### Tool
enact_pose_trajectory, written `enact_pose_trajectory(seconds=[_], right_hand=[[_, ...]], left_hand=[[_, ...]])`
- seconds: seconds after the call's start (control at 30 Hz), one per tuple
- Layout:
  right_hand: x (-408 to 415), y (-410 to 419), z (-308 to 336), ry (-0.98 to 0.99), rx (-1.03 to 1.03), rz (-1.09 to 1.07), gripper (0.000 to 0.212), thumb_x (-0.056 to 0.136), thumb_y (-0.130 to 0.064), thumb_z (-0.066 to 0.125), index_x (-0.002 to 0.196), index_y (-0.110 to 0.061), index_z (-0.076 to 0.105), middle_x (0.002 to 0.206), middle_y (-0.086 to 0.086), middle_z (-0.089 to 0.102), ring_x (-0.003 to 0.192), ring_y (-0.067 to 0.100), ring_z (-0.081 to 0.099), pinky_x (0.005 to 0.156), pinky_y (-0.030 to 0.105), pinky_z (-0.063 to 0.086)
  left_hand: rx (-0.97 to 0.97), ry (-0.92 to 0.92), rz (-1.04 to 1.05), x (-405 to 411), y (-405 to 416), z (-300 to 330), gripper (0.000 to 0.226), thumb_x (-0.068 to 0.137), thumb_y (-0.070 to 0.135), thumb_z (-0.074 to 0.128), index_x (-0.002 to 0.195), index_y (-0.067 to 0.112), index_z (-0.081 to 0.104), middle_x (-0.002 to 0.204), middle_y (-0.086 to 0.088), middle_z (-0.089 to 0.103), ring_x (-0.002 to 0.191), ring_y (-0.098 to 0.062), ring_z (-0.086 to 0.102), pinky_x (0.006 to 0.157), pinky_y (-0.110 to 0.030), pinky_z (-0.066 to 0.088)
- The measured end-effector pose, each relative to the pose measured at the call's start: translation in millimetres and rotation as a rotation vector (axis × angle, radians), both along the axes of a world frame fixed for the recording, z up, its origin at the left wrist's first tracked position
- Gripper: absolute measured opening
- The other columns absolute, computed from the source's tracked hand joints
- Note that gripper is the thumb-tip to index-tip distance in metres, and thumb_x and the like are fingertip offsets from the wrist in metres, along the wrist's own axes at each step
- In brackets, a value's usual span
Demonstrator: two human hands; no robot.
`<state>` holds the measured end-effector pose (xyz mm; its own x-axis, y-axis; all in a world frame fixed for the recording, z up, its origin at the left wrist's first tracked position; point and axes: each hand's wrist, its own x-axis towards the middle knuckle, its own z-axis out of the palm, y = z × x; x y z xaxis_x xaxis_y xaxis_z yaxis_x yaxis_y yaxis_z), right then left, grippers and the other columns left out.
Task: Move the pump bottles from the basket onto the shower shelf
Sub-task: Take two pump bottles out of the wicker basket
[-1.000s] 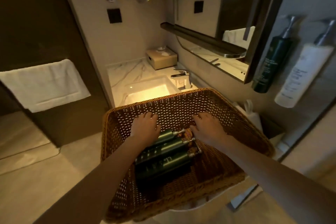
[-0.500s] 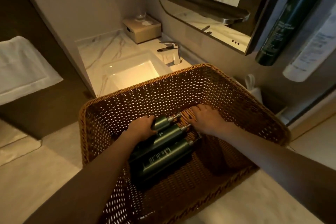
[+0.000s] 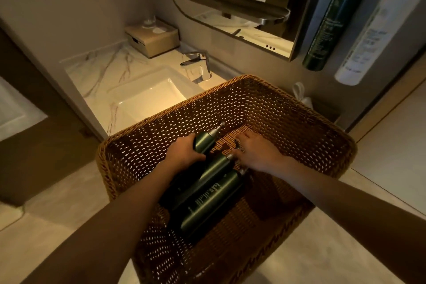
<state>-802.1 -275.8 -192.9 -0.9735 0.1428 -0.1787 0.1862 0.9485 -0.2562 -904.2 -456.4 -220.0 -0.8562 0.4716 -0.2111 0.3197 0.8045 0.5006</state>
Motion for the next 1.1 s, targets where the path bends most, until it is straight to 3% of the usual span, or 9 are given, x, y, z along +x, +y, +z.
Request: enact_pose_trajectory(seconds=[0.23, 0.37, 0.47, 0.6, 0.73, 0.8, 0.87, 0.97, 1.1], right_hand=[[-0.2, -11.0, 16.5, -0.080, -0.381, -0.304, 0.023, 0.091, -0.027, 0.054, 0.102, -0.008, 0.061, 0.101, 0.008, 0.063, 0.089, 0.021, 0.060, 0.078, 0.036, 0.052], [-17.7, -40.9, 9.5, -0.153, -0.589, -0.512, 0.017, 0.090, -0.021, 0.056, 0.097, -0.006, 0.053, 0.100, 0.009, 0.057, 0.080, 0.017, 0.054, 0.059, 0.028, 0.044], [-35.0, -57.9, -3.9, -0.276, -0.576, -0.523, 0.042, 0.091, -0.030, 0.056, 0.124, -0.006, 0.049, 0.126, 0.015, 0.053, 0.111, 0.031, 0.054, 0.091, 0.040, 0.048], [-50.8, -79.9, -31.1, -0.320, -0.369, -0.339, 0.071, 0.093, -0.045, 0.046, 0.147, -0.009, 0.020, 0.156, 0.014, 0.020, 0.142, 0.032, 0.020, 0.116, 0.044, 0.019], [-58.9, -105.9, -62.5, -0.222, -0.512, -0.506, 0.065, 0.087, -0.041, 0.057, 0.142, -0.014, 0.036, 0.148, 0.011, 0.037, 0.133, 0.030, 0.038, 0.110, 0.037, 0.032], [-59.2, -115.2, -68.6, -0.144, -0.798, -0.795, 0.063, 0.075, -0.028, 0.072, 0.131, -0.012, 0.048, 0.134, 0.012, 0.050, 0.117, 0.030, 0.053, 0.099, 0.032, 0.043], [-58.8, -119.8, -71.3, -0.066, -1.119, -0.988, 0.059, 0.068, -0.008, 0.078, 0.123, -0.007, 0.055, 0.123, 0.018, 0.059, 0.106, 0.035, 0.060, 0.095, 0.042, 0.050], [-54.8, -122.3, -60.3, -0.043, -1.311, -1.008, 0.066, 0.064, 0.004, 0.079, 0.122, -0.001, 0.048, 0.117, 0.024, 0.060, 0.102, 0.042, 0.062, 0.086, 0.055, 0.052], [-42.0, -122.2, -25.8, -0.002, -1.287, -0.904, 0.068, 0.063, 0.000, 0.080, 0.123, -0.008, 0.047, 0.112, 0.020, 0.061, 0.098, 0.038, 0.062, 0.080, 0.050, 0.055]], left_hand=[[0.369, 0.274, 0.006, 20.1, 0.8, 70.1, 0.074, 0.070, 0.037, 0.073, 0.136, 0.024, 0.041, 0.124, -0.005, 0.060, 0.104, -0.018, 0.058, 0.089, -0.036, 0.050], [0.488, 0.349, 0.016, 24.8, -13.9, 93.5, 0.075, 0.070, 0.038, 0.074, 0.135, 0.025, 0.041, 0.125, -0.003, 0.060, 0.107, -0.017, 0.056, 0.090, -0.033, 0.048], [0.518, 0.360, 0.021, 23.8, -25.5, 100.1, 0.075, 0.069, 0.038, 0.074, 0.135, 0.026, 0.041, 0.126, -0.003, 0.059, 0.105, -0.014, 0.055, 0.088, -0.030, 0.046], [0.578, 0.324, 0.037, 23.0, -41.4, 97.4, 0.073, 0.069, 0.037, 0.075, 0.134, 0.028, 0.042, 0.126, -0.002, 0.059, 0.103, -0.013, 0.056, 0.088, -0.033, 0.049], [0.635, 0.303, 0.033, 22.6, -53.9, 93.6, 0.072, 0.068, 0.037, 0.075, 0.132, 0.030, 0.043, 0.122, 0.004, 0.059, 0.097, -0.004, 0.053, 0.079, -0.018, 0.041], [0.661, 0.287, 0.034, 22.1, -59.7, 93.1, 0.071, 0.067, 0.039, 0.074, 0.131, 0.033, 0.044, 0.115, 0.013, 0.057, 0.090, 0.004, 0.053, 0.076, -0.011, 0.038], [0.680, 0.276, 0.052, 22.9, -65.7, 93.1, 0.072, 0.066, 0.043, 0.073, 0.131, 0.035, 0.044, 0.111, 0.020, 0.053, 0.089, 0.013, 0.050, 0.074, -0.007, 0.035], [0.698, 0.263, 0.097, 24.9, -74.3, 92.7, 0.074, 0.066, 0.043, 0.074, 0.133, 0.033, 0.043, 0.111, 0.022, 0.050, 0.090, 0.017, 0.046, 0.072, -0.005, 0.032], [0.722, 0.266, 0.169, 30.7, -84.0, 97.7, 0.073, 0.068, 0.039, 0.075, 0.133, 0.032, 0.044, 0.112, 0.023, 0.050, 0.090, 0.016, 0.046, 0.072, -0.007, 0.033]])
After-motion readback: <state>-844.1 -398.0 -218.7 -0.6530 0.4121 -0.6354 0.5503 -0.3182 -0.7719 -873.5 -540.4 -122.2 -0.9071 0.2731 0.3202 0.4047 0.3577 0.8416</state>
